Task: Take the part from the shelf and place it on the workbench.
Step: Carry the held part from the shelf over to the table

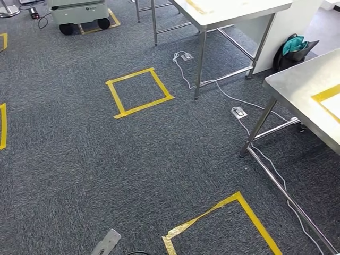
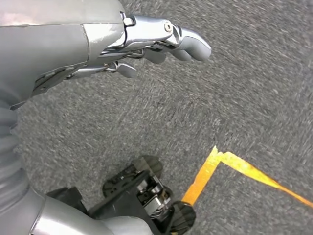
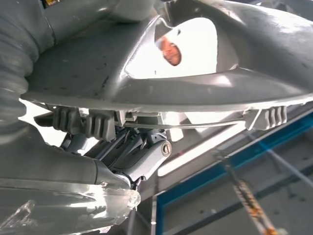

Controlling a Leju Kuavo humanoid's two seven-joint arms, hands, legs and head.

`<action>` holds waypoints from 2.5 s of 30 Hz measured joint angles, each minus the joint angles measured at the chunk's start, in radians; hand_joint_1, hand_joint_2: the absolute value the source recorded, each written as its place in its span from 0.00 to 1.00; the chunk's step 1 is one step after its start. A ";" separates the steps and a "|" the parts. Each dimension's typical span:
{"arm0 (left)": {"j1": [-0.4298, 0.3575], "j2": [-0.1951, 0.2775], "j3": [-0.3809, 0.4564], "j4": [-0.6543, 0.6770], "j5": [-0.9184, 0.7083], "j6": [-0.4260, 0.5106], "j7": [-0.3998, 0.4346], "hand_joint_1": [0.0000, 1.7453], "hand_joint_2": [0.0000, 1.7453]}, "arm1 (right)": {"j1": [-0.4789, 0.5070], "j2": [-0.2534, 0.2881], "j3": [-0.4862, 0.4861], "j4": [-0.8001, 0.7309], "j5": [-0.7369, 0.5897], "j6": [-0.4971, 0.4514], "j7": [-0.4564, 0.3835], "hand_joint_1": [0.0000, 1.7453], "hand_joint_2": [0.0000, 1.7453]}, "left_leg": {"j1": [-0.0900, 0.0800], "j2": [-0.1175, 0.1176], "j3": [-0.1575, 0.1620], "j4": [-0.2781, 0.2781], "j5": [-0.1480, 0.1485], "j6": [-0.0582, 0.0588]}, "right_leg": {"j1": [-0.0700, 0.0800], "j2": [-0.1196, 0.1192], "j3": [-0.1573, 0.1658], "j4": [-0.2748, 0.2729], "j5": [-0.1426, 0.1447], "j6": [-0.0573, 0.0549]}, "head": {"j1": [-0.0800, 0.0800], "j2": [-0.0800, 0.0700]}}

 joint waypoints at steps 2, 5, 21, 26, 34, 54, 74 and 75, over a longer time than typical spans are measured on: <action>0.000 0.000 0.001 0.000 0.000 0.000 0.000 0.00 1.00 | -0.002 0.000 -0.012 0.005 0.001 0.000 0.004 0.97 1.00 | -0.001 0.010 0.002 0.000 -0.002 -0.007 | 0.001 0.015 -0.002 -0.001 0.001 -0.015 | -0.002 0.000; -0.002 -0.002 0.001 0.000 -0.002 -0.001 0.000 0.00 1.00 | -0.003 0.000 -0.023 0.009 0.007 0.000 0.008 0.97 1.00 | 0.004 -0.016 -0.024 0.061 -0.047 -0.021 | -0.002 0.033 -0.003 -0.003 0.004 -0.033 | -0.005 0.000; -0.003 -0.006 0.005 0.000 -0.007 -0.034 0.003 0.00 1.00 | 0.005 0.001 -0.017 0.001 0.051 0.000 0.005 0.97 1.00 | 0.005 -0.061 -0.019 -0.008 0.022 0.020 | 0.002 0.072 -0.064 0.091 -0.048 -0.003 | -0.001 0.000; -0.001 -0.007 0.009 0.000 -0.011 -0.035 0.003 0.00 1.00 | 0.005 0.002 -0.002 -0.005 0.064 0.000 0.002 0.97 1.00 | 0.006 -0.025 -0.016 -0.007 0.020 0.020 | -0.001 0.039 -0.122 0.231 -0.083 0.010 | -0.001 0.000; -0.006 -0.005 0.014 0.000 -0.016 -0.035 0.003 0.00 1.00 | 0.003 0.002 0.014 -0.018 0.053 0.000 -0.012 0.97 1.00 | 0.001 -0.002 -0.013 0.013 -0.002 -0.013 | -0.001 0.025 -0.002 0.002 0.001 -0.021 | -0.003 0.000; -0.007 -0.001 0.016 0.000 -0.019 -0.029 0.002 0.00 1.00 | -0.009 0.002 0.020 -0.031 0.030 0.000 -0.039 0.97 1.00 | 0.006 -0.040 -0.013 -0.010 0.019 0.025 | 0.002 0.048 -0.135 0.235 -0.104 0.008 | 0.002 0.000; -0.006 0.001 0.017 -0.002 -0.027 -0.025 0.005 0.00 1.00 | -0.008 0.002 0.033 -0.040 0.046 0.000 -0.031 0.97 1.00 | 0.006 -0.064 -0.085 0.125 -0.009 -0.013 | -0.004 0.095 0.001 0.002 -0.002 -0.037 | -0.009 0.000; -0.006 0.002 0.018 -0.002 -0.027 -0.025 0.005 0.00 1.00 | -0.008 0.002 0.033 -0.040 0.046 0.000 -0.031 0.97 1.00 | 0.007 -0.075 -0.058 0.066 0.012 -0.010 | -0.003 0.103 0.001 0.003 -0.004 -0.033 | -0.009 0.000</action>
